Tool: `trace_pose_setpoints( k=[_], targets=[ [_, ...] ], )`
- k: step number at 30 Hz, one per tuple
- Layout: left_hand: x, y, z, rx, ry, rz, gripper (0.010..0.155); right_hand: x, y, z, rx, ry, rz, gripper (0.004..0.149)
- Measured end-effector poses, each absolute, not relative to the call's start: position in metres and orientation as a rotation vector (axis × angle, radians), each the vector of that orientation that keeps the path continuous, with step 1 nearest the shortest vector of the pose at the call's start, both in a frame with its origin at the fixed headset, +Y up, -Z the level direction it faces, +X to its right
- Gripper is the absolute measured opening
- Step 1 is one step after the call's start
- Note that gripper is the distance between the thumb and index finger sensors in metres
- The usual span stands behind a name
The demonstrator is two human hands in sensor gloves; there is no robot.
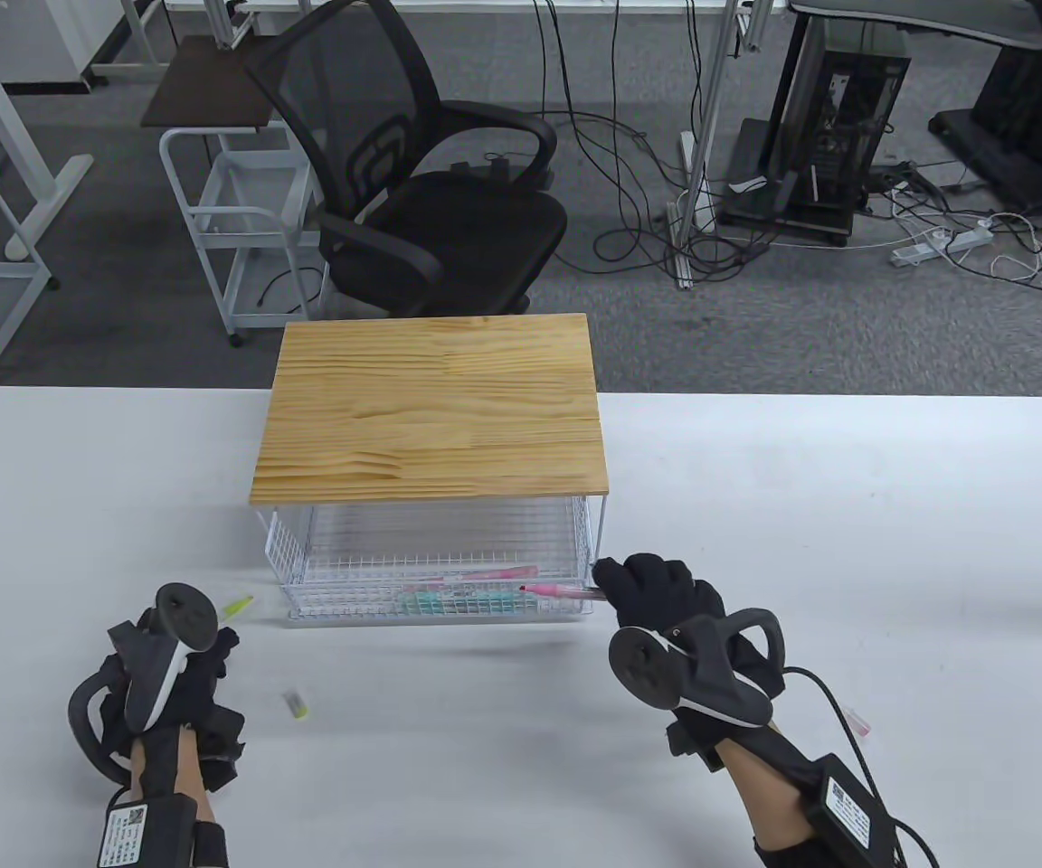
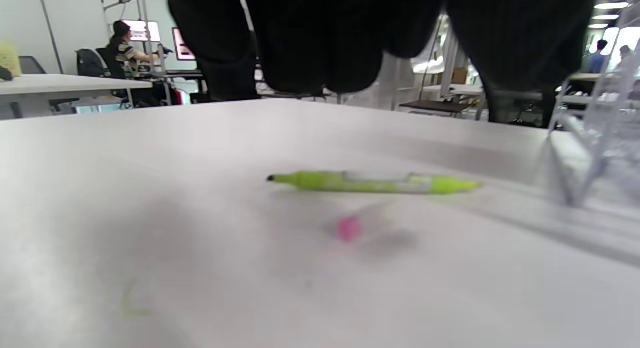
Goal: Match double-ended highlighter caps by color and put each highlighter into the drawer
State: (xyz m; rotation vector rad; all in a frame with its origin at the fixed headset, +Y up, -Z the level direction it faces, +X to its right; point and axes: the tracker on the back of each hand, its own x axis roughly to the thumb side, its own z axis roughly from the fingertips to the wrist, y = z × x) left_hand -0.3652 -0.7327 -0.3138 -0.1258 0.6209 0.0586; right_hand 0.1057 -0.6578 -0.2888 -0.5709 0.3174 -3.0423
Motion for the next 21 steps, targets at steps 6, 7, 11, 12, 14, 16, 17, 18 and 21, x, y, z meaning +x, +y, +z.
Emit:
trace_pose_setpoints(
  k=[6,7,11,12,14,16,17,18,21],
  targets=[
    [-0.377,-0.76,-0.312,-0.121,0.682,0.031,0.064,0.103,-0.664,-0.29,-0.58,0.299,-3.02,0.054],
    [-0.377,-0.762,-0.312,-0.125,0.691,0.014,0.063,0.103,-0.665,-0.291,-0.58,0.297,-3.016,0.054],
    [-0.378,-0.77,-0.313,-0.154,0.696,0.006,0.063,0.101,-0.668,-0.291,-0.586,0.285,-3.003,0.054],
    [-0.377,-0.77,-0.313,-0.142,0.704,-0.007,0.063,0.101,-0.669,-0.292,-0.587,0.284,-2.999,0.054],
    [-0.377,-0.771,-0.314,-0.141,0.705,-0.012,0.063,0.101,-0.671,-0.292,-0.586,0.282,-2.994,0.054],
    [-0.375,-0.772,-0.315,-0.147,0.705,-0.024,0.064,0.101,-0.672,-0.292,-0.583,0.287,-2.988,0.054],
    [-0.374,-0.773,-0.315,-0.151,0.703,-0.031,0.065,0.101,-0.672,-0.292,-0.582,0.29,-2.986,0.054],
    [-0.373,-0.774,-0.316,-0.157,0.702,-0.042,0.065,0.101,-0.671,-0.292,-0.58,0.294,-2.985,0.054],
    [-0.369,-0.774,-0.318,-0.167,0.7,-0.083,0.063,0.103,-0.671,-0.292,-0.578,0.304,-2.987,0.054]
  ],
)
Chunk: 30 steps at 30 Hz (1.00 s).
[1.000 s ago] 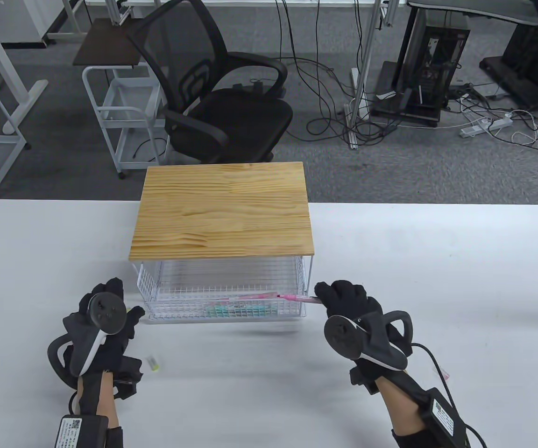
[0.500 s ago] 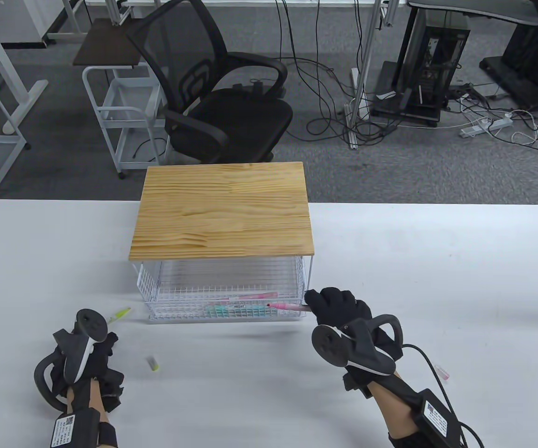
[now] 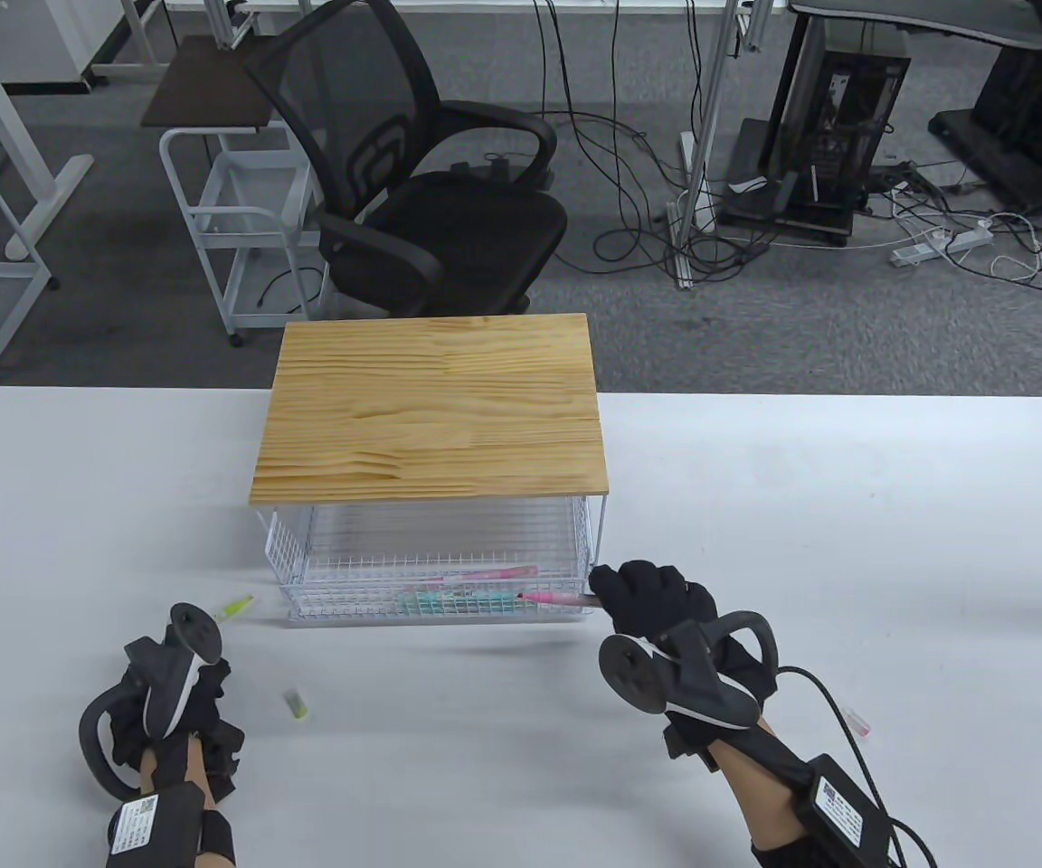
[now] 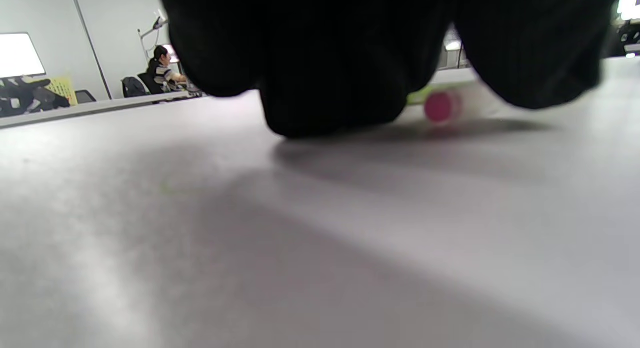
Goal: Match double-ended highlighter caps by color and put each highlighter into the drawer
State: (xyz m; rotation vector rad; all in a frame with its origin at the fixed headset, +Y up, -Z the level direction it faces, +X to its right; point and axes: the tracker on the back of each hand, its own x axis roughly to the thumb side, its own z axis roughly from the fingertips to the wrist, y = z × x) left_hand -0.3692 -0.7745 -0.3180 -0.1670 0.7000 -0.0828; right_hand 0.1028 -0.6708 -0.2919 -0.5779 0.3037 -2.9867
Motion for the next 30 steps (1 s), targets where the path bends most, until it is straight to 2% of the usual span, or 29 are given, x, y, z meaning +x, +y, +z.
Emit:
trace_pose_setpoints(
  k=[16,23,27,30],
  targets=[
    [-0.355,-0.776,-0.324,-0.201,0.68,-0.214,0.047,0.102,-0.67,-0.29,-0.59,0.287,-2.974,0.054],
    [-0.358,-0.776,-0.322,-0.244,0.667,-0.167,0.045,0.1,-0.671,-0.29,-0.6,0.274,-2.97,0.054],
    [-0.359,-0.761,-0.322,-0.222,0.639,-0.024,0.046,0.098,-0.671,-0.29,-0.609,0.271,-2.973,0.054],
    [-0.355,-0.735,-0.322,-0.148,0.592,0.117,0.047,0.098,-0.67,-0.289,-0.613,0.278,-2.978,0.054]
  ],
)
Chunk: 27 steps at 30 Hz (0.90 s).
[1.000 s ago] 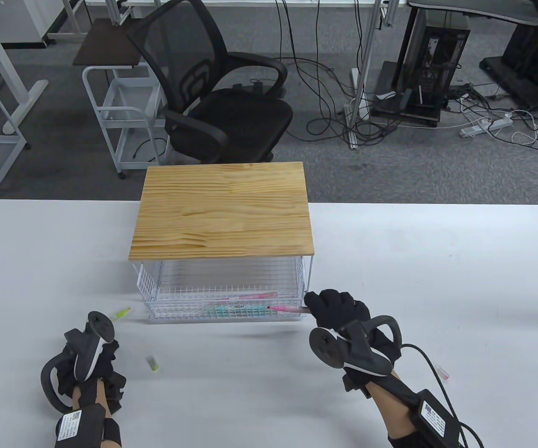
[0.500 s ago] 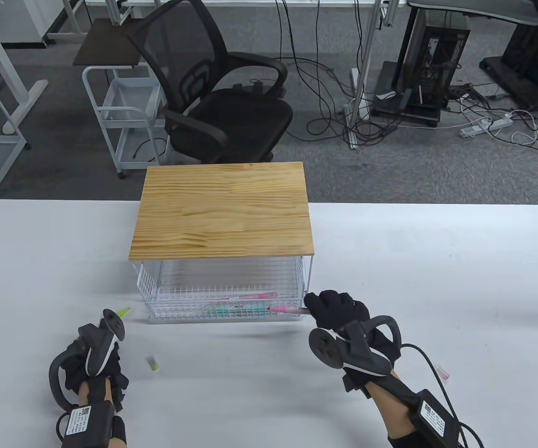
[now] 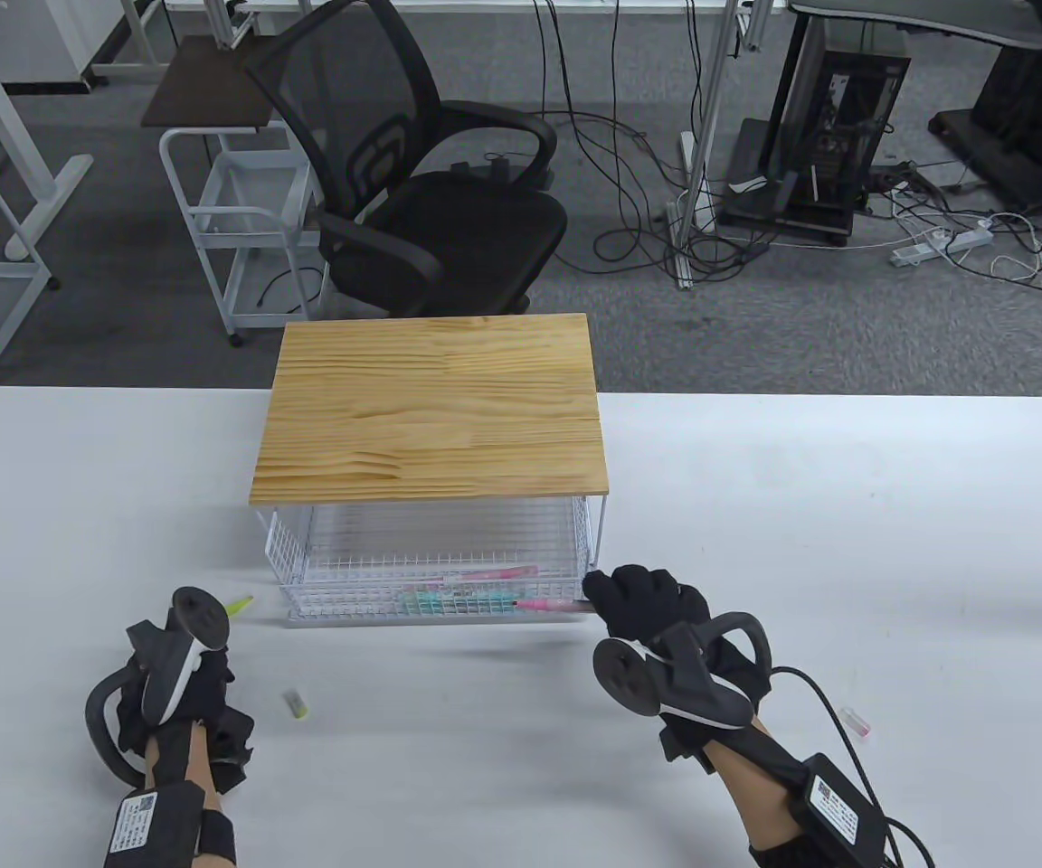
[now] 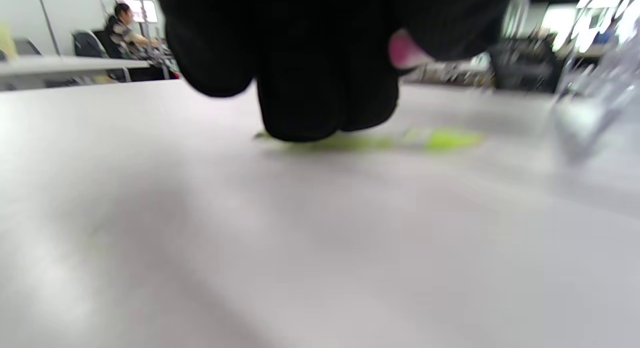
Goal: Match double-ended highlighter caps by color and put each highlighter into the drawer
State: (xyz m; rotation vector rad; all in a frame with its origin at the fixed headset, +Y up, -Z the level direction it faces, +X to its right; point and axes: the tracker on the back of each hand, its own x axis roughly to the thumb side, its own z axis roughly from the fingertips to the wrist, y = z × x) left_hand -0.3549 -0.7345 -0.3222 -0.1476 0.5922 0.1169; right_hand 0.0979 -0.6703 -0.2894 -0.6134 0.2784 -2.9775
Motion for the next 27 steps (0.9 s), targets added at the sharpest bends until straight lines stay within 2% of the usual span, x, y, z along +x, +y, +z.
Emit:
trace_pose_setpoints(
  k=[5,8,12,18,27],
  targets=[
    [-0.327,-0.669,-0.312,0.108,0.39,0.336,0.047,0.096,-0.666,-0.286,-0.634,0.301,-2.993,0.054],
    [-0.301,-0.642,-0.302,0.219,0.262,0.354,0.048,0.095,-0.664,-0.284,-0.648,0.314,-2.997,0.054],
    [-0.26,-0.622,-0.291,0.27,0.071,0.338,0.048,0.093,-0.662,-0.281,-0.673,0.333,-2.996,0.054],
    [-0.204,-0.622,-0.283,0.239,-0.111,0.225,0.048,0.091,-0.657,-0.276,-0.7,0.387,-3.002,0.054],
    [-0.16,-0.644,-0.282,0.187,-0.216,0.056,0.048,0.091,-0.651,-0.271,-0.73,0.427,-3.021,0.054]
  ],
)
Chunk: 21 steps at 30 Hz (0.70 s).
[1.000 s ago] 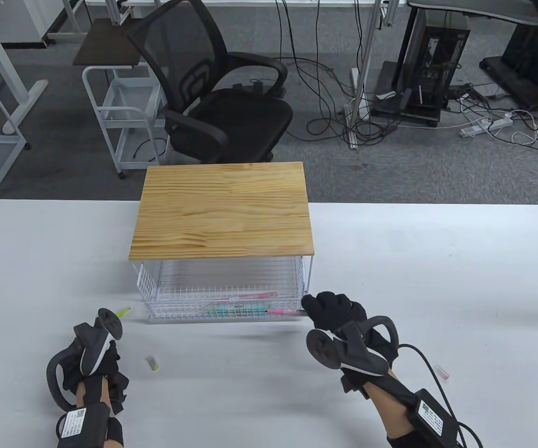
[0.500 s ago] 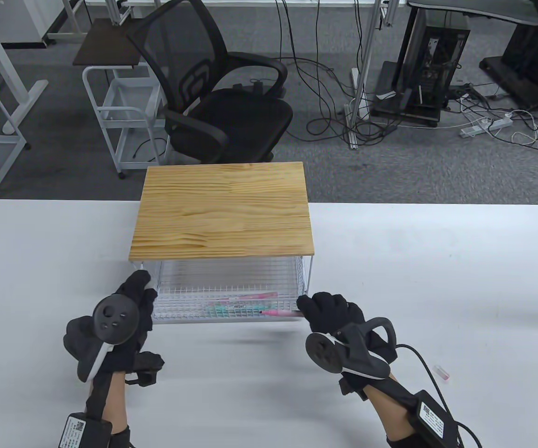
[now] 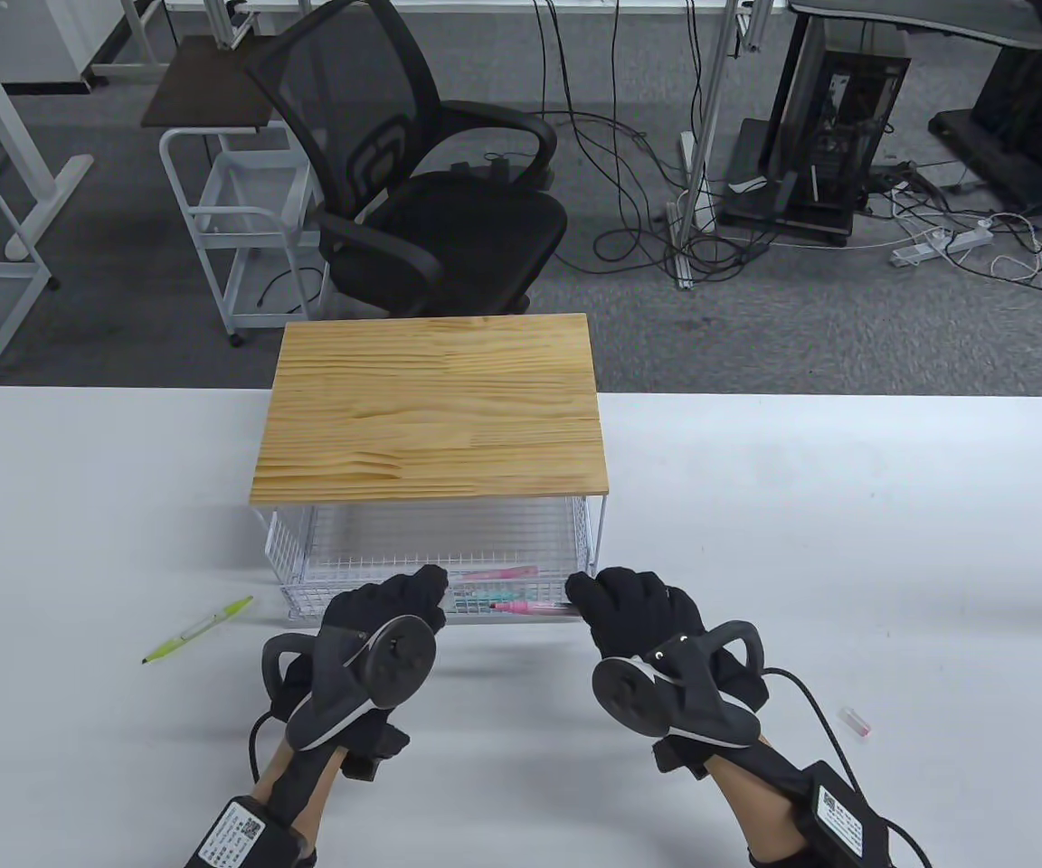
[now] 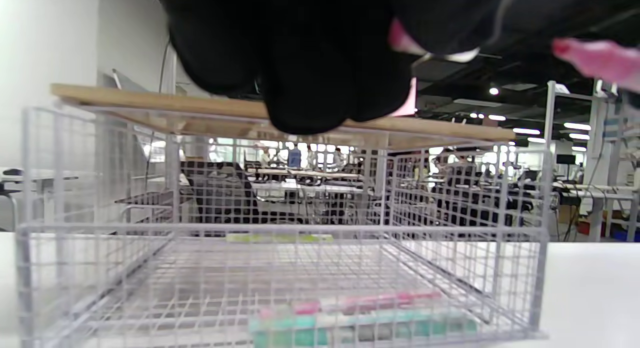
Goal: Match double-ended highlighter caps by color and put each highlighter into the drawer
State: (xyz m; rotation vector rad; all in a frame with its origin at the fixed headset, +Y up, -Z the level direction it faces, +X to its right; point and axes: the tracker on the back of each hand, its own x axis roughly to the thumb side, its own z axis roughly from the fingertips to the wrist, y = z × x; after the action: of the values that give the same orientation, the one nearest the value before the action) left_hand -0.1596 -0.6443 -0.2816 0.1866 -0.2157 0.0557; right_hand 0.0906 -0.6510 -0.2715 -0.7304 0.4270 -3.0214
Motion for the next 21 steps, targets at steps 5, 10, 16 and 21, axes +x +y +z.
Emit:
trace_pose_setpoints(
  k=[5,10,16,21],
  targets=[
    [-0.152,-0.646,-0.278,0.196,-0.245,0.046,0.048,0.091,-0.65,-0.271,-0.74,0.427,-3.029,0.054],
    [-0.148,-0.646,-0.275,0.204,-0.263,0.041,0.048,0.089,-0.651,-0.27,-0.751,0.42,-3.023,0.054],
    [-0.144,-0.646,-0.274,0.211,-0.282,0.036,0.048,0.086,-0.654,-0.269,-0.764,0.398,-3.008,0.054],
    [-0.141,-0.647,-0.272,0.211,-0.299,0.028,0.048,0.084,-0.654,-0.269,-0.777,0.399,-3.003,0.054]
  ],
)
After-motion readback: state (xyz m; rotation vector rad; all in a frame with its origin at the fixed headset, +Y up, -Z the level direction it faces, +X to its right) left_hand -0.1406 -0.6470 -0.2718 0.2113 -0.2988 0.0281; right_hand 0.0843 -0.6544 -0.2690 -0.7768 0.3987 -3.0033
